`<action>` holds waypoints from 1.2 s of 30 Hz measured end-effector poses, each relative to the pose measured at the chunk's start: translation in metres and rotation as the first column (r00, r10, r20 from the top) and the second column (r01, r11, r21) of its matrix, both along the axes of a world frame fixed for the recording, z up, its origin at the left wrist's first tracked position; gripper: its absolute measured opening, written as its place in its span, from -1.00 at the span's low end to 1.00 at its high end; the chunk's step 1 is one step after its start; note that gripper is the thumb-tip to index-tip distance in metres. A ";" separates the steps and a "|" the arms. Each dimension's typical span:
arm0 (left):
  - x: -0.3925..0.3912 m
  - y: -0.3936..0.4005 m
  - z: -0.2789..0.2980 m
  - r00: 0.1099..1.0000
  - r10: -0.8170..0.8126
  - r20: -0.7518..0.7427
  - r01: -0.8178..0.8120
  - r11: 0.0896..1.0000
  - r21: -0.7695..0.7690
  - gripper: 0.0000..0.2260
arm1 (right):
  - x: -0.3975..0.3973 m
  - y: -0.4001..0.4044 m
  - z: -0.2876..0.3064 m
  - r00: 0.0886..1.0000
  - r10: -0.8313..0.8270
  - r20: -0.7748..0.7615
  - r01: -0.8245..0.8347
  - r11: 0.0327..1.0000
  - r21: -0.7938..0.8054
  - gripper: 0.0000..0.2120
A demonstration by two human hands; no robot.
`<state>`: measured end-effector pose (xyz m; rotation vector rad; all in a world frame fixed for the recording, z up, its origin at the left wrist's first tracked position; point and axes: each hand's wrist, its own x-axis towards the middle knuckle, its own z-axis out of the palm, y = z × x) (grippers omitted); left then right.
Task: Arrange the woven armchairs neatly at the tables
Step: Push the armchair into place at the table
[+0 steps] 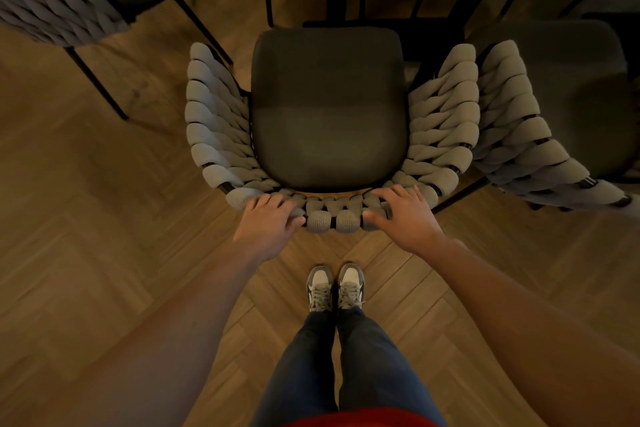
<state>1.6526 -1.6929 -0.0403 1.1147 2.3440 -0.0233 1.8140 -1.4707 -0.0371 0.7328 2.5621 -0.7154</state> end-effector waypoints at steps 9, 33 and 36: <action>0.016 -0.010 0.042 0.910 0.402 0.098 -0.414 0.881 0.228 -0.77 | -0.006 -0.018 0.026 0.997 -0.003 -0.071 -0.002 0.998 -0.069 -0.61; -0.134 -0.192 0.062 0.683 0.672 0.288 -0.728 0.657 0.194 -0.78 | -0.218 -0.183 0.062 0.977 0.215 -0.003 -0.212 0.960 -0.182 -0.73; -0.178 -0.227 0.069 0.697 0.667 0.264 -0.717 0.659 0.229 -0.77 | -0.266 -0.222 0.062 0.981 0.195 -0.011 -0.193 0.961 -0.200 -0.74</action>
